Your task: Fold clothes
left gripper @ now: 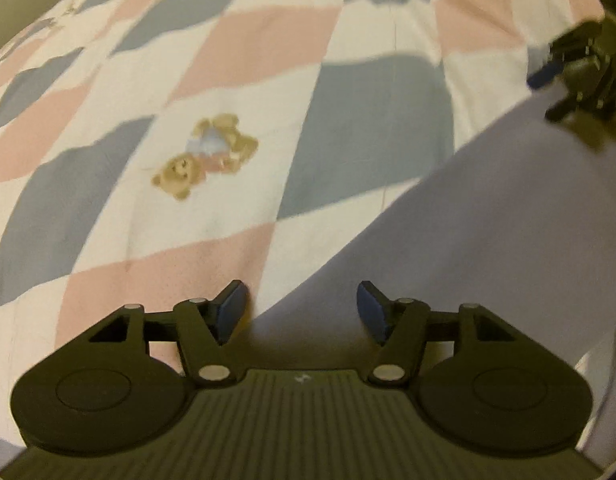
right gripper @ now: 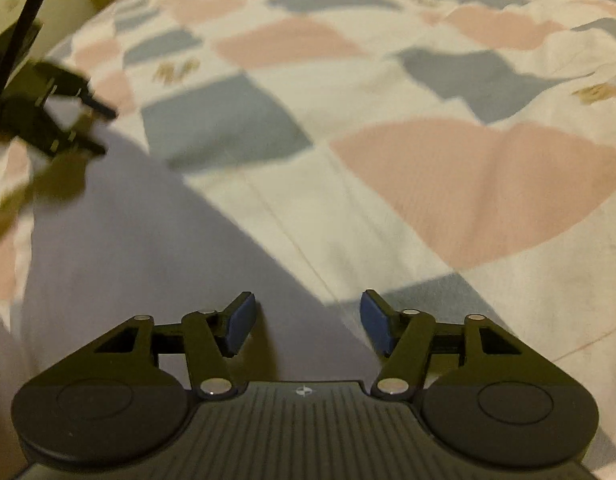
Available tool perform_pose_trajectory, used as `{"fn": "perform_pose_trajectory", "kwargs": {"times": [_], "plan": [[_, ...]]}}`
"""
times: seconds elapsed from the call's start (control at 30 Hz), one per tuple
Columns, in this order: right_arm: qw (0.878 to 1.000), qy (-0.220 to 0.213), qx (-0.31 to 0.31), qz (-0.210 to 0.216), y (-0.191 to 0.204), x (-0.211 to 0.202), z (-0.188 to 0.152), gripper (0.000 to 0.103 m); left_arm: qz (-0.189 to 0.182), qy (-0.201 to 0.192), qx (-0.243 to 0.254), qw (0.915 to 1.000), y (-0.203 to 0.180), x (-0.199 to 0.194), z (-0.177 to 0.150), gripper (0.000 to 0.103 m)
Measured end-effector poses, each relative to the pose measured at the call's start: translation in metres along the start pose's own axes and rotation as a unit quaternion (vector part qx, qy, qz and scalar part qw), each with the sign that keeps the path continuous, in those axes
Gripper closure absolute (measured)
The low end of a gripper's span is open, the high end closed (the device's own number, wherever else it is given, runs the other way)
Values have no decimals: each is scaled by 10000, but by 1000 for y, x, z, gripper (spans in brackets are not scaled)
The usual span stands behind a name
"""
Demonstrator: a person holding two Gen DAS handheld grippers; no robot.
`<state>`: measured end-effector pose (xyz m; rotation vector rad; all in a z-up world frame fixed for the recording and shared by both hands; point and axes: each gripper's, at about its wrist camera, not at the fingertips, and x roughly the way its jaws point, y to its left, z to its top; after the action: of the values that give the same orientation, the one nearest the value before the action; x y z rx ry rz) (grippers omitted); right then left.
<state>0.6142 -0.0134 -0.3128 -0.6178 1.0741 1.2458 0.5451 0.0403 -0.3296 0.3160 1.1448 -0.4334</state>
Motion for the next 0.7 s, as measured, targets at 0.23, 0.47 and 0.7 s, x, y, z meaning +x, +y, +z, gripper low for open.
{"fn": "perform_pose_trajectory", "kwargs": {"times": [0.23,0.47,0.7], "plan": [[9987,-339,-261,-294,17,-20,-16,101,418,-209,683,9966,-35,-5,-12,102],[9817,-1474,-477,-1105,76,-90,-57,102,751,-1021,94,9919,-70,-97,-57,102],[9718,-1693,-726,-1471,163,-147,-145,102,802,-1332,-459,9868,-159,-195,-133,102]]}}
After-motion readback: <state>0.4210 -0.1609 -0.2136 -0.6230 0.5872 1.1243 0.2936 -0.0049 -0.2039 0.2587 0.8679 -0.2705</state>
